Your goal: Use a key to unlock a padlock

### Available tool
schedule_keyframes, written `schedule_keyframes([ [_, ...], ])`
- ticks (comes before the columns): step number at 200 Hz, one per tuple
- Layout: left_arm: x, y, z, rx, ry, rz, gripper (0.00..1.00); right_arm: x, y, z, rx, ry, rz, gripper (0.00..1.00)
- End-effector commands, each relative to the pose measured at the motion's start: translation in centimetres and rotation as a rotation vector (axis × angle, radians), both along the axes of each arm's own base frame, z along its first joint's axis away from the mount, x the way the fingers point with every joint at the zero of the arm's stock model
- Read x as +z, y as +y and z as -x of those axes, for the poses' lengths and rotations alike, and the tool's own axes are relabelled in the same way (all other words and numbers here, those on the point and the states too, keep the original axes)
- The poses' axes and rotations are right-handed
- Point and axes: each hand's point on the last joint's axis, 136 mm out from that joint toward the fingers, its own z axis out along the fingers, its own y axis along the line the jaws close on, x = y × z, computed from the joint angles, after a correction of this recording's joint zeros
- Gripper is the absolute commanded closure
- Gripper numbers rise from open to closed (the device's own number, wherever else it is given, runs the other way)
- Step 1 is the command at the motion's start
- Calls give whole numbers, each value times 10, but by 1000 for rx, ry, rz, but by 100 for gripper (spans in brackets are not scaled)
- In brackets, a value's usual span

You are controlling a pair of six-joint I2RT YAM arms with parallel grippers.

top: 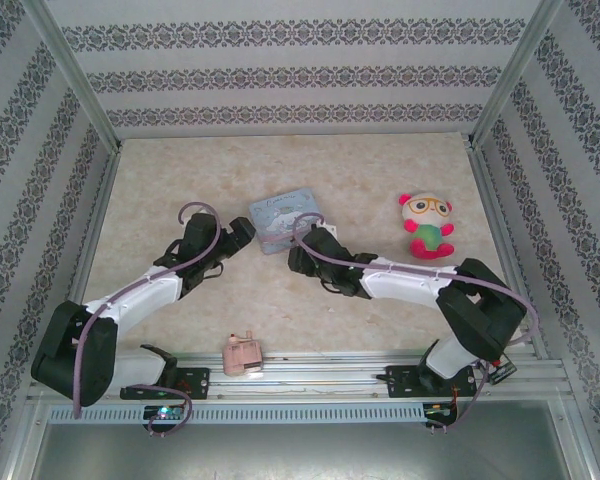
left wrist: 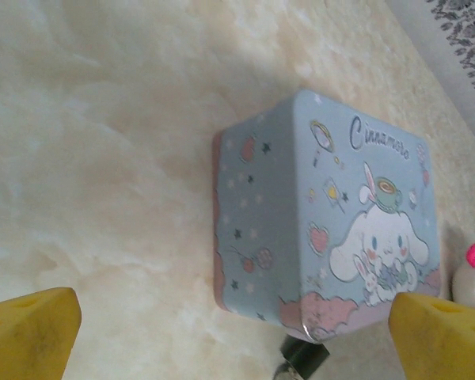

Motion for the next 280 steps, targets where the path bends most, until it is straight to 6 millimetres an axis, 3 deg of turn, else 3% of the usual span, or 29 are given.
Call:
schedule_keyframes([
  [1,13,9,-9,-18,-15,-64,1,-17,-14,-3,-46,45,142,39],
  [26,12,13,-18,-42,29,-124,1,-21,-9,-11,-36,63,185,35],
  [99,2,3,-43,-97,59,-115,1,-44,7,-24,-4,118,256,34],
  [154,-10,-8,-58,-140,83,-113,1,-62,4,-28,-10,167,302,37],
  [195,-21,-7,-60,-142,118,-136,1,-65,-2,-25,-12,178,307,44],
  [280,-23,-4,-50,-160,124,-215,1,-71,-14,-19,1,208,266,57],
])
